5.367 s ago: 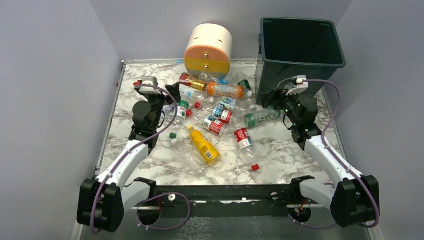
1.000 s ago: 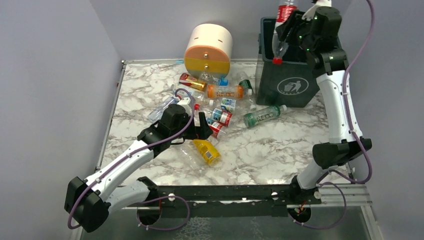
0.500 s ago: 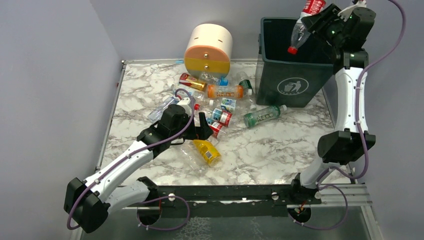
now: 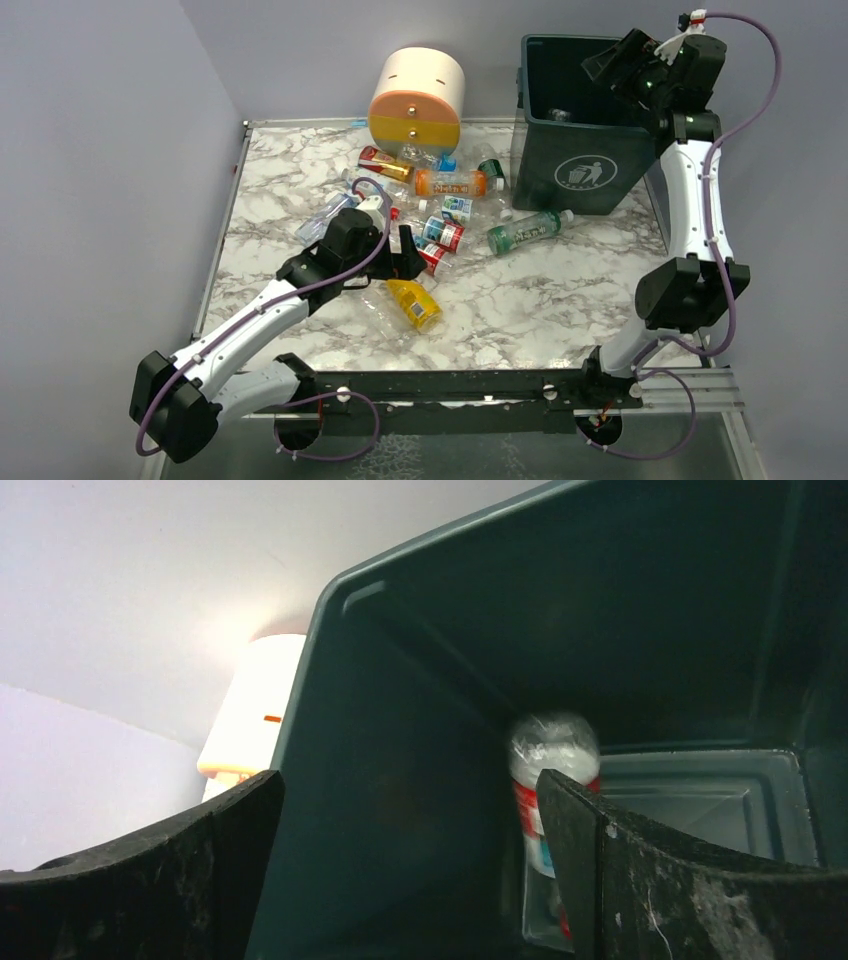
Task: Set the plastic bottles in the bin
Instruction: Place the plastic bottle in the trash bin, then pick up the plastic bottle at the center of the board, then place the plastic bottle in the trash bin.
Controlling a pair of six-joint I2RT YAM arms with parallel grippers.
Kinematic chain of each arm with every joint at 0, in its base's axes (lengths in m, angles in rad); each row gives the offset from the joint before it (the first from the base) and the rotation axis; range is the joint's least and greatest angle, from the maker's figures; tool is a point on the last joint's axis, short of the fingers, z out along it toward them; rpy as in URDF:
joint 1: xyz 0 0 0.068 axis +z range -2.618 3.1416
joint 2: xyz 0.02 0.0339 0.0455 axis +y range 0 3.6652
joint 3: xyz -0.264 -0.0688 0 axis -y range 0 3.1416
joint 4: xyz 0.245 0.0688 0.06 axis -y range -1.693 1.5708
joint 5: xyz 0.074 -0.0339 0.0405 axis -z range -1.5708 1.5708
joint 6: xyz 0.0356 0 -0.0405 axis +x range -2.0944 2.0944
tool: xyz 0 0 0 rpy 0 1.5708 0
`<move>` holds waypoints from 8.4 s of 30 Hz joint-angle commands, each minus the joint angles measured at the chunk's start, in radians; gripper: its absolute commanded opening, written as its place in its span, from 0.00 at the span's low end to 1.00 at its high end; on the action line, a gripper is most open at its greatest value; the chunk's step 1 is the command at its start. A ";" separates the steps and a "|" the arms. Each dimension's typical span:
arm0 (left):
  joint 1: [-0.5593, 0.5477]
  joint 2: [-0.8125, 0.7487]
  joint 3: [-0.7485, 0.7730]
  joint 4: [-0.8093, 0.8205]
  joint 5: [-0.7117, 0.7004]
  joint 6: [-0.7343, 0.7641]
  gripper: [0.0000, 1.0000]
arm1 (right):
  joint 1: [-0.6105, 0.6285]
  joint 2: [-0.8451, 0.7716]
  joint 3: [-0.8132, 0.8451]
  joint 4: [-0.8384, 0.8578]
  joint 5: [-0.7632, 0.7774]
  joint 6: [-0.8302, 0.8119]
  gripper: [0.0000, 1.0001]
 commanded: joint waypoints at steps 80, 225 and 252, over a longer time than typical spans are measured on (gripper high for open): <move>-0.005 -0.012 -0.011 0.027 -0.044 0.036 0.99 | 0.276 -0.292 -1.208 0.279 0.252 0.770 1.00; -0.006 0.181 0.241 -0.082 0.091 0.069 0.99 | 0.150 -0.012 -0.062 0.065 0.410 0.009 0.98; -0.008 0.064 0.384 -0.287 -0.101 -0.056 0.99 | 0.252 -0.418 -0.301 0.009 -0.154 0.120 1.00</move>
